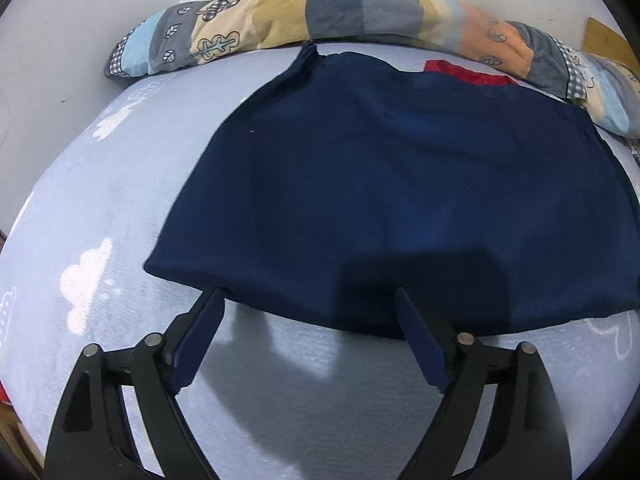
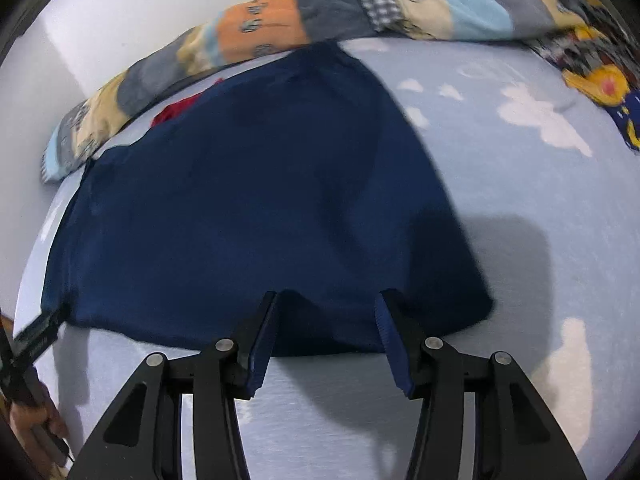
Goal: Fold large clothes
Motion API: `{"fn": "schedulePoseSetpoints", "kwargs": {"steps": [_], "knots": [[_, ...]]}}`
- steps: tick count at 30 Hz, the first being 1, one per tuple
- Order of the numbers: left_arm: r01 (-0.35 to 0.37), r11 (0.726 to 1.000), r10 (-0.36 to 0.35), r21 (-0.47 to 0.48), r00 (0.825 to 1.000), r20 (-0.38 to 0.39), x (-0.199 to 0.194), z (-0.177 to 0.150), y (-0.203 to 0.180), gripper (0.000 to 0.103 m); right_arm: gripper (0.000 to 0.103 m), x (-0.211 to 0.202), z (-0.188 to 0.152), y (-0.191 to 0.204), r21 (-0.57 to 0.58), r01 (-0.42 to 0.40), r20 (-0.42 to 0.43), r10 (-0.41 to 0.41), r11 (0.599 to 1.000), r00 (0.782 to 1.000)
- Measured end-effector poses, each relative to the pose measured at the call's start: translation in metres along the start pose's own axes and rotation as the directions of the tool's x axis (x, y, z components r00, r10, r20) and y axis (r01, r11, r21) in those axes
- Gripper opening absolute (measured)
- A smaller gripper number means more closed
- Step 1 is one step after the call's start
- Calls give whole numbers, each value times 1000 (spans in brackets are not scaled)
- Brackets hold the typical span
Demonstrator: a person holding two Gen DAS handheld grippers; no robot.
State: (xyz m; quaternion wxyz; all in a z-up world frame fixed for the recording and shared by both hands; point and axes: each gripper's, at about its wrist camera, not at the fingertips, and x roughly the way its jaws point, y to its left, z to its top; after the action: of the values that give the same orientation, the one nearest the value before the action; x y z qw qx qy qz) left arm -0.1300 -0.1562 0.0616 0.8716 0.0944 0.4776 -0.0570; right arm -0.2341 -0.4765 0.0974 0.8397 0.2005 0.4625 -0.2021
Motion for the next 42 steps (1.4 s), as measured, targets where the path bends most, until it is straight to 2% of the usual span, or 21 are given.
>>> {"fn": "schedulePoseSetpoints", "kwargs": {"steps": [4, 10, 15, 17, 20, 25, 28, 29, 33, 38, 42], "knots": [[-3, 1000, 3, -27, 1000, 5, -7, 1, 2, 88, 51, -10, -3, -2, 26, 11, 18, -12, 1000, 1000], [-25, 999, 26, -41, 999, 35, -19, 2, 11, 88, 51, -27, -9, -11, 90, -69, 50, 65, 994, 997], [-42, 997, 43, -69, 999, 9, -13, 4, 24, 88, 52, -21, -8, -10, 76, -61, 22, 59, 995, 998], [-41, 995, 38, -94, 999, -31, -5, 2, 33, 88, 53, -12, -8, -16, 81, -33, -16, 35, 996, 999], [-20, 989, 11, -145, 998, -65, 0, 0, 44, 88, 53, -5, -12, -26, 123, -61, -56, 69, 990, 996], [-26, 983, 13, -180, 997, -70, -4, -2, 54, 88, 53, -20, -13, -22, 121, -42, -20, 44, 992, 999], [-24, 981, 10, -192, 997, -74, -3, -2, 60, 88, 56, -30, -12, -21, 103, -68, 34, 65, 992, 997], [-27, 980, 11, -198, 996, -84, -1, -3, 62, 88, 61, -27, -12, -23, 100, -54, 22, 52, 994, 998], [-21, 971, -4, -239, 994, -105, 3, -4, 71, 88, 61, -8, -18, -38, 173, -32, -82, 47, 984, 995], [-6, 964, -19, -266, 996, -90, -1, -2, 75, 88, 61, -25, -15, -32, 195, -97, -28, 104, 976, 994], [10, 971, -22, -240, 999, -46, -7, 2, 67, 88, 61, -33, -13, -14, 132, -103, 2, 104, 986, 995]]}}
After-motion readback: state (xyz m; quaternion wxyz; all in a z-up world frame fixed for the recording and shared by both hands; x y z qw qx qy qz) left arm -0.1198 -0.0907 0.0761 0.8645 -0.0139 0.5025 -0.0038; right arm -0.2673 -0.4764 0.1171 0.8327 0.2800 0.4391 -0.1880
